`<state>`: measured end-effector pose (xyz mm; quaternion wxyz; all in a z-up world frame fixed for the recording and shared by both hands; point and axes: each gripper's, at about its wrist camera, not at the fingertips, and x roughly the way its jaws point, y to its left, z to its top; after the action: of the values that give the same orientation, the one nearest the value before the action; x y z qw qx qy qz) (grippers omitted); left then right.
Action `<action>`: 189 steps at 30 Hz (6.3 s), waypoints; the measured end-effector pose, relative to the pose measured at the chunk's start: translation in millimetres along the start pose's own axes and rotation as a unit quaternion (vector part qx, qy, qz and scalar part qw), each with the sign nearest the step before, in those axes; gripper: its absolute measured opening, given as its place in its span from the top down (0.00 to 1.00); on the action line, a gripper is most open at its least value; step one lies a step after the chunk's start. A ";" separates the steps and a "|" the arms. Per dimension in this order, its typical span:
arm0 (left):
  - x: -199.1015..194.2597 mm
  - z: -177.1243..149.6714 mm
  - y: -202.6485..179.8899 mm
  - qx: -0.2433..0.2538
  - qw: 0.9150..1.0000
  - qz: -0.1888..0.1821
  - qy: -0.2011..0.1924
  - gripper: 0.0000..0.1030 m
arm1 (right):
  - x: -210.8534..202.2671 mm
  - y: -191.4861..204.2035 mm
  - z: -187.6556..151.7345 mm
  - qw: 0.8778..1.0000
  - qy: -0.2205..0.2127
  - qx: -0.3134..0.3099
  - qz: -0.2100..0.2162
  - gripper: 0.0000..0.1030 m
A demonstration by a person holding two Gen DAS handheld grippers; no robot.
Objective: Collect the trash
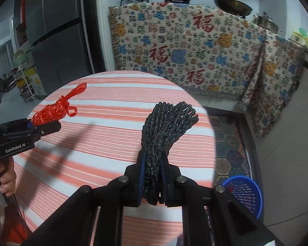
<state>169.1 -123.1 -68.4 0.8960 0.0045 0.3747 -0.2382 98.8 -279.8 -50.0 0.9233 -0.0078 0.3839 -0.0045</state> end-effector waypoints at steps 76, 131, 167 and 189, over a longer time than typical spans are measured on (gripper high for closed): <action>221.0 -4.5 -355.9 0.086 0.982 -0.115 0.121 0.00 | 99.7 -413.2 -176.6 0.952 0.128 0.278 -0.006 0.26; 29.4 -17.9 -354.7 0.175 0.981 -0.053 0.065 0.00 | -170.2 -256.2 -159.5 0.957 0.025 0.232 -0.173 0.00; 33.1 -17.1 -354.7 0.176 0.980 -0.050 0.071 0.01 | -168.5 -260.7 -158.0 0.958 0.029 0.229 -0.172 0.00; 36.6 -19.1 -350.0 0.174 0.980 -0.048 0.078 0.01 | -166.3 -261.5 -160.8 0.957 0.035 0.229 -0.175 0.00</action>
<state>27.9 -445.3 -47.2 0.8371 0.1610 0.3956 -0.3419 -133.1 -540.7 -40.8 0.8710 0.1374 0.3973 -0.2541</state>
